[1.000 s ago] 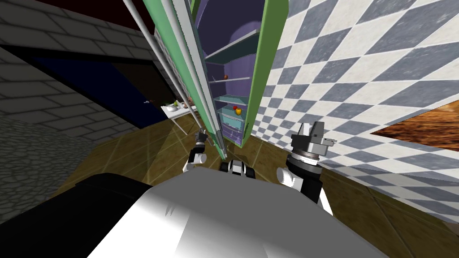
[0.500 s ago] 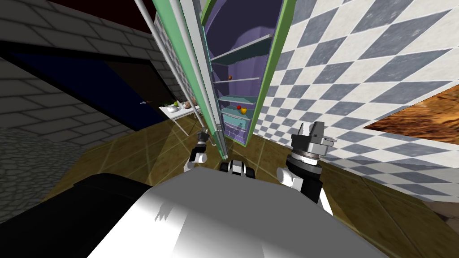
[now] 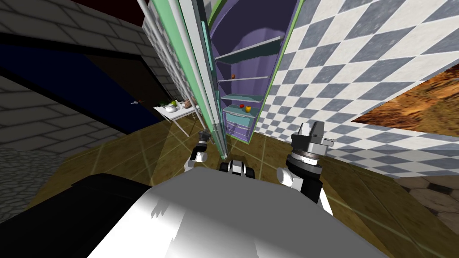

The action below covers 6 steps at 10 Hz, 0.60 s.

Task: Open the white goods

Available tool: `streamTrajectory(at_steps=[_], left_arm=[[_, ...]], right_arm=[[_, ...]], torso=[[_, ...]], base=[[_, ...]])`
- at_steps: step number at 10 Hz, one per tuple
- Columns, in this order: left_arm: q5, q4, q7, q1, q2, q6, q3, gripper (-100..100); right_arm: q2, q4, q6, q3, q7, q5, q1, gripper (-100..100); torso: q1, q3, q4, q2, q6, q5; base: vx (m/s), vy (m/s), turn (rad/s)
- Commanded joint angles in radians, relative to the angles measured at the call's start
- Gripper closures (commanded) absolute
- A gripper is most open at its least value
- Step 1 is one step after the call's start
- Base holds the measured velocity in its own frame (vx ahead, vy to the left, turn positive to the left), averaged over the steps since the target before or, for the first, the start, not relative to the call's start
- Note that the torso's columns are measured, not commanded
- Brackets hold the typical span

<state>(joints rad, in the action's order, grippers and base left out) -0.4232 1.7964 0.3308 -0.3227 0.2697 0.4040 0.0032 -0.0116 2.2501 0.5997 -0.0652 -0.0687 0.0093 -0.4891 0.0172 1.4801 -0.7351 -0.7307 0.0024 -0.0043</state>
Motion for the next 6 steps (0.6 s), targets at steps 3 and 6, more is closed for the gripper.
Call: streamTrajectory(at_steps=[3,6], left_arm=[[0.007,-0.102,0.003,0.012,-0.043,0.031,-0.005,-100],[0.009,-0.155,0.006,0.019,-0.066,0.049,-0.005,-100]], right_arm=[[0.0,0.0,0.0,0.0,0.0,0.0,0.0,0],[0.0,0.0,0.0,0.0,0.0,0.0,0.0,0]], torso=[[-0.016,-0.002,-0.001,-0.004,-0.001,0.005],[-0.023,-0.002,-0.001,-0.003,-0.004,0.006]], base=[[0.01,-0.021,0.006],[0.005,0.001,0.006]])
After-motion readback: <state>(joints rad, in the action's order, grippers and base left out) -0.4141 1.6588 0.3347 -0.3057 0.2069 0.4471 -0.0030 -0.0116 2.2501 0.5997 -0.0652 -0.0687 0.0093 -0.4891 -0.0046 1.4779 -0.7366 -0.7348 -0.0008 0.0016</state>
